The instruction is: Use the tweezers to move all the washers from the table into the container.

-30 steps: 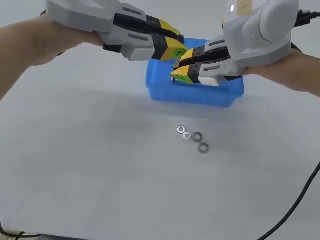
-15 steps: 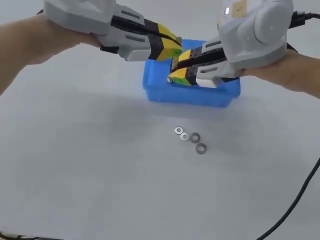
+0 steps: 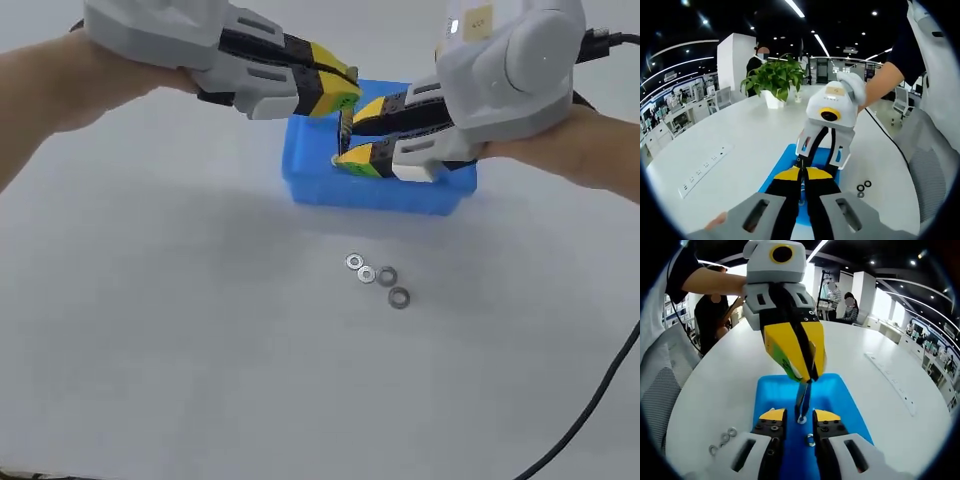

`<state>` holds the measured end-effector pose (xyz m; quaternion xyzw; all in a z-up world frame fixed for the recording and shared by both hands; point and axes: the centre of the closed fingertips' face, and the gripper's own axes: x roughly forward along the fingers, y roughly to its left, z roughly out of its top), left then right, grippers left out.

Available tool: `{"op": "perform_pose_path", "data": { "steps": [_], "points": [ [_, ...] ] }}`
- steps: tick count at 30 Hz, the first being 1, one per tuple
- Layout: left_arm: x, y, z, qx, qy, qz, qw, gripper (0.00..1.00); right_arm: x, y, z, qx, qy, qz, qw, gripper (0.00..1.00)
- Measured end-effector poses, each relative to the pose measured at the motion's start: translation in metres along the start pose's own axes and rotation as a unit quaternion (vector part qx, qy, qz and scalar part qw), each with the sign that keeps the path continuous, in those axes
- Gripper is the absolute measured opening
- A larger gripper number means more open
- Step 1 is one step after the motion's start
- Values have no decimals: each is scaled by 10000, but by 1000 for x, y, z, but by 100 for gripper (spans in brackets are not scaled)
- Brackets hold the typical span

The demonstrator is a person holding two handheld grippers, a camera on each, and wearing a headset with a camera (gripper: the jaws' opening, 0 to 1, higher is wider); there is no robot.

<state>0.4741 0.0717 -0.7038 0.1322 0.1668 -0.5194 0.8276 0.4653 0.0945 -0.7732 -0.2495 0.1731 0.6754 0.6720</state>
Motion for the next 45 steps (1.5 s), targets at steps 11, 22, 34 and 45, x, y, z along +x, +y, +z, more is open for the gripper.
{"op": "perform_pose_path", "data": {
  "steps": [11, 22, 34, 45],
  "points": [
    [-8, 3, 12, 28, -123, 116, 9999, 6, -12, -3, 3, 253, -70, -199, 9995, 29],
    [-21, -2, 28, 70, -190, 194, 9996, 6, -32, 1, 9, 440, -177, -455, 9978, 38],
    [-36, -26, 54, 320, -205, 176, 9991, 5, -65, 19, 24, 408, -393, -676, 9961, 46],
    [-46, -62, 62, 521, -136, 8, 9985, 5, -96, 47, -1, 615, -269, -724, 9951, 50]
  ]
}}
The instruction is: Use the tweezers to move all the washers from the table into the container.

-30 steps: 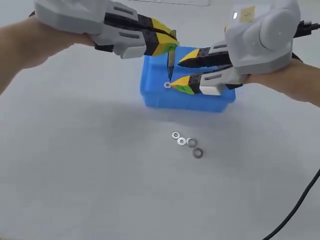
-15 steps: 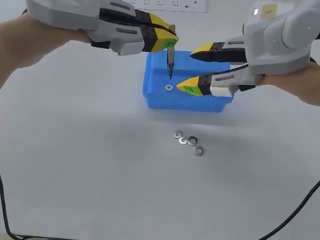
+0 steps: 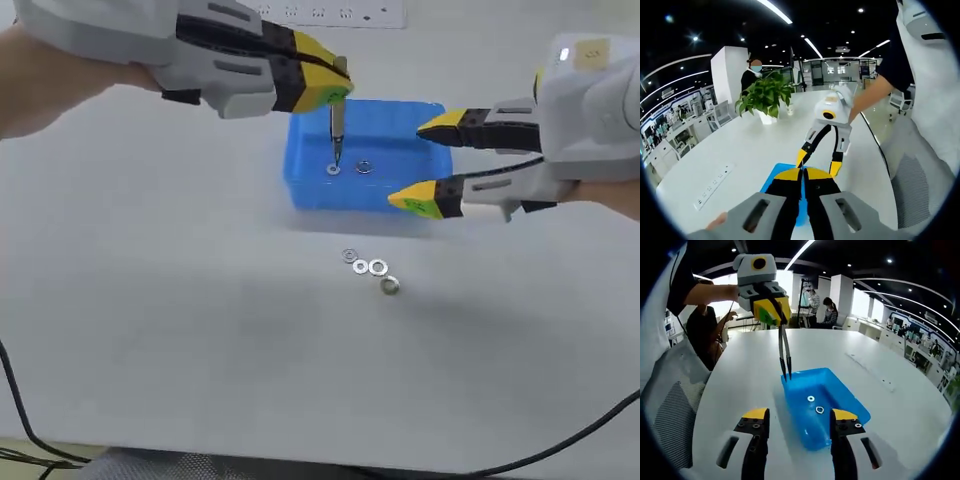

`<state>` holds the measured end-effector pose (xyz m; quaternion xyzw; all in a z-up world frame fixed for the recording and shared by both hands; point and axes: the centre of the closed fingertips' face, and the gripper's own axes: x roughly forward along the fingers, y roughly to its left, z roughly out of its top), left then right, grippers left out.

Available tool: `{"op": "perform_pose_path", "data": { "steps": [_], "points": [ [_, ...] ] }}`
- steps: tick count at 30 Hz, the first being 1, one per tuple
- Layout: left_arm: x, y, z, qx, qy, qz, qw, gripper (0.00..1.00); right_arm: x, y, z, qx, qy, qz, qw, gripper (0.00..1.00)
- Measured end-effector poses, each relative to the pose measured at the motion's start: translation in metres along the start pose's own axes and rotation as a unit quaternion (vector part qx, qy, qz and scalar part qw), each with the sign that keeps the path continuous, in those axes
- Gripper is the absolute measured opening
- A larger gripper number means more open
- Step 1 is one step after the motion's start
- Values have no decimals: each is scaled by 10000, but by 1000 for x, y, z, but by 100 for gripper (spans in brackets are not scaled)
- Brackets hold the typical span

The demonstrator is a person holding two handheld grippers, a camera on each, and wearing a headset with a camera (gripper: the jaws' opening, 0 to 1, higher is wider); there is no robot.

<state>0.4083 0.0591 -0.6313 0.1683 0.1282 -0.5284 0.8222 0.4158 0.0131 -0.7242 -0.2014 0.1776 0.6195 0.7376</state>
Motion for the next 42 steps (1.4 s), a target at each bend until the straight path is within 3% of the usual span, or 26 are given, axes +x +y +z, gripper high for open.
{"op": "perform_pose_path", "data": {
  "steps": [5, 7, 9, 13, 19, 20, 21, 22, 25, 26, 28, 31, 42],
  "points": [
    [4, -16, -1, -1, 1, -109, 9999, 5, -10, 12, -9, 109, 57, -15, 9999, 53],
    [5, -28, -2, 4, 14, -157, 9999, 5, -13, 17, -11, 130, 64, -33, 9999, 55],
    [8, -31, -7, 51, 56, -179, 9998, 5, -15, 23, -12, 155, 52, -45, 9999, 57],
    [12, -52, -12, -36, 35, -255, 9997, 5, -22, 38, -18, 168, 83, -41, 9998, 60],
    [18, -53, -12, 110, -1, -262, 9996, 5, -26, 57, -33, 193, 238, 42, 9995, 60],
    [23, -68, -15, 116, -25, -268, 9996, 5, -27, 60, -35, 197, 267, 62, 9994, 60],
    [26, -73, -16, 103, -38, -280, 9995, 5, -27, 63, -37, 215, 286, 84, 9993, 60],
    [26, -67, -15, 91, -36, -303, 9995, 5, -28, 66, -39, 237, 304, 115, 9992, 60],
    [29, -69, -18, 93, -5, -386, 9992, 5, -29, 72, -45, 256, 345, 133, 9990, 60],
    [37, -89, -20, 82, -12, -422, 9991, 5, -30, 72, -47, 301, 350, 131, 9988, 60],
    [43, -103, -16, 69, -44, -435, 9990, 5, -30, 73, -50, 348, 353, 111, 9987, 60],
    [44, -104, -18, 74, -53, -343, 9994, 5, -30, 74, -52, 398, 356, 105, 9985, 60],
    [57, -104, -24, -110, -42, -395, 9992, 5, -25, 76, -53, 545, 231, 127, 9982, 60]
  ]
}}
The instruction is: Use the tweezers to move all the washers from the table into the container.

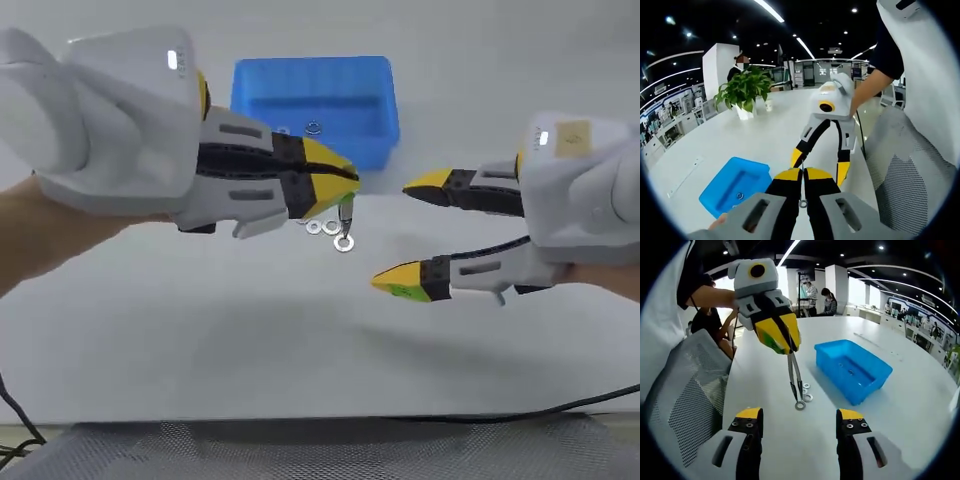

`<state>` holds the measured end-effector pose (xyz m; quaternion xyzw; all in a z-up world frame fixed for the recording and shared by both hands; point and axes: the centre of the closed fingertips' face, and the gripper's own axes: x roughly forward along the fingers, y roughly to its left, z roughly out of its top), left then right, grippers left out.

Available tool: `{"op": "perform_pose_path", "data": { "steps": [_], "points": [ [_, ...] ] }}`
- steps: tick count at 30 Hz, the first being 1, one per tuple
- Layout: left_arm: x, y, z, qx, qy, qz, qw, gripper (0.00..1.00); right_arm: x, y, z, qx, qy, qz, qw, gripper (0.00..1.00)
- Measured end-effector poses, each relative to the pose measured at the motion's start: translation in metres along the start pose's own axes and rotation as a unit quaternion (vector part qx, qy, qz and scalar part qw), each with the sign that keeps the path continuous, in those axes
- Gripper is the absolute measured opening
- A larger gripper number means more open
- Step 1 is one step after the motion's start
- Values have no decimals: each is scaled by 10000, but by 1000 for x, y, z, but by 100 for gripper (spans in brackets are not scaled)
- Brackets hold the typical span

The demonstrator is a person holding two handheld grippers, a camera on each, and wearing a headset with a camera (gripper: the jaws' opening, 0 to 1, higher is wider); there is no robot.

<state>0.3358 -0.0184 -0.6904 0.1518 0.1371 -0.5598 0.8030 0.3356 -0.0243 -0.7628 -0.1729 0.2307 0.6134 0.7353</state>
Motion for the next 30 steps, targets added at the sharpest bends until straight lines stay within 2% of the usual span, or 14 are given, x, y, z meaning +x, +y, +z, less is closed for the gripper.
{"op": "perform_pose_path", "data": {
  "steps": [5, 17, 25, 30],
  "points": [
    [8, -7, -4, -28, 61, -86, 9999, 5, -1, -1, -2, 30, -4, 3, 10000, 60],
    [9, -4, -14, -96, 131, -116, 9998, 5, -2, 1, -6, 71, 20, 16, 10000, 59],
    [8, -5, -13, -34, 120, -120, 9999, 5, 0, 3, -3, 41, 31, 59, 10000, 59],
    [6, -6, -14, -84, 124, -142, 9998, 5, 9, 7, 4, -75, 20, 179, 9998, 58]
  ]
}}
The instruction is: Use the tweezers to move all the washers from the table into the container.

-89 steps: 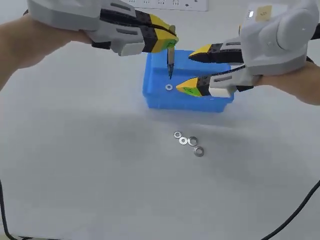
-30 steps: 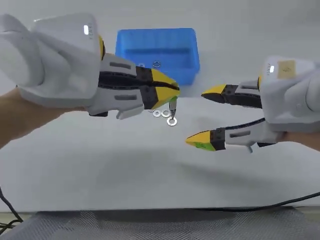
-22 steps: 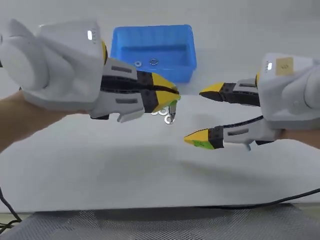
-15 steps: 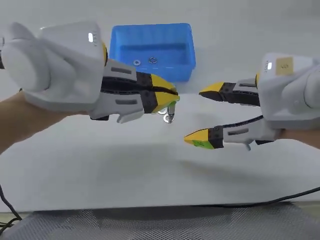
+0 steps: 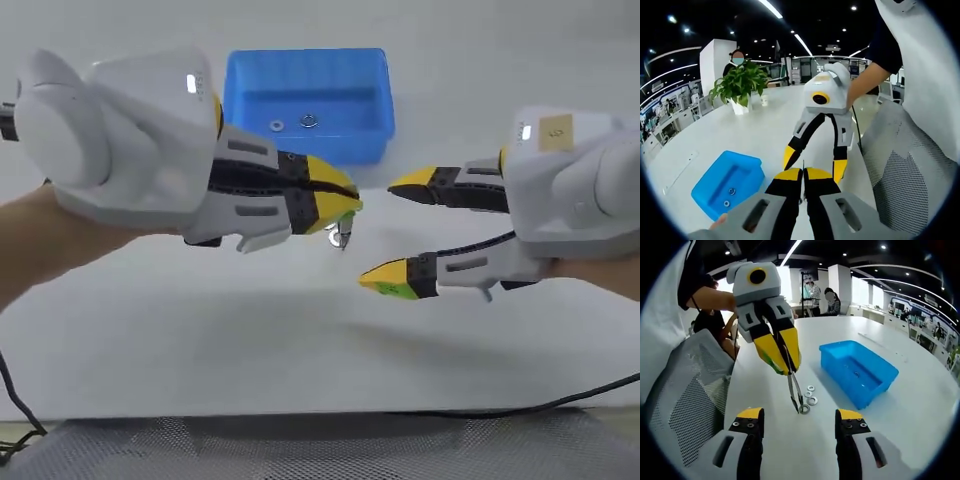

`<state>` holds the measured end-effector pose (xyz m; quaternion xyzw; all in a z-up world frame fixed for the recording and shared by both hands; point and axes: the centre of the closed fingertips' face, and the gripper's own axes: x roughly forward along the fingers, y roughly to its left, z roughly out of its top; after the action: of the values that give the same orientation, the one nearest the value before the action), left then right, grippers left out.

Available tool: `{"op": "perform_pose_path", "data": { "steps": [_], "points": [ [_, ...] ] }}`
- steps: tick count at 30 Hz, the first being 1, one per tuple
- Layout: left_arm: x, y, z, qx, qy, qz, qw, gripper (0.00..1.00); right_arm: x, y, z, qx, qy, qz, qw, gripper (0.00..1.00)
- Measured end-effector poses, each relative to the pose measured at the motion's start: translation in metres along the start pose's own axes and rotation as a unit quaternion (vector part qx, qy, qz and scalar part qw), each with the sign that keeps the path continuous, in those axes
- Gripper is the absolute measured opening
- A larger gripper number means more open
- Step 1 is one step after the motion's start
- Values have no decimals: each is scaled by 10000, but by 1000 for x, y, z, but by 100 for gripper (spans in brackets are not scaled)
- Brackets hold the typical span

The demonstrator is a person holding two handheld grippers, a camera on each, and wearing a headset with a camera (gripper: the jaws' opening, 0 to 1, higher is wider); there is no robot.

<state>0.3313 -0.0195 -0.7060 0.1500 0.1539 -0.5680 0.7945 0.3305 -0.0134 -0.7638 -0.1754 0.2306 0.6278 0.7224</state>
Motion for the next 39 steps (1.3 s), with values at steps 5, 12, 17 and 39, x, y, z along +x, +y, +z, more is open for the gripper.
{"op": "perform_pose_path", "data": {
  "steps": [5, 12, 17, 39],
  "points": [
    [-3, 0, -1, -74, -32, -2, 10000, 5, 12, 3, 3, -208, 130, 144, 9996, 52],
    [-7, 5, -3, -102, -20, 57, 9999, 5, 25, 6, 13, -477, 216, 404, 9978, 38],
    [-5, 4, -1, -112, -35, 31, 9999, 6, 26, 6, 14, -590, 268, 481, 9967, 34],
    [1, -2, 2, -102, -92, -35, 9999, 6, 25, 8, 11, -954, 448, 604, 9926, 11]
  ]
}}
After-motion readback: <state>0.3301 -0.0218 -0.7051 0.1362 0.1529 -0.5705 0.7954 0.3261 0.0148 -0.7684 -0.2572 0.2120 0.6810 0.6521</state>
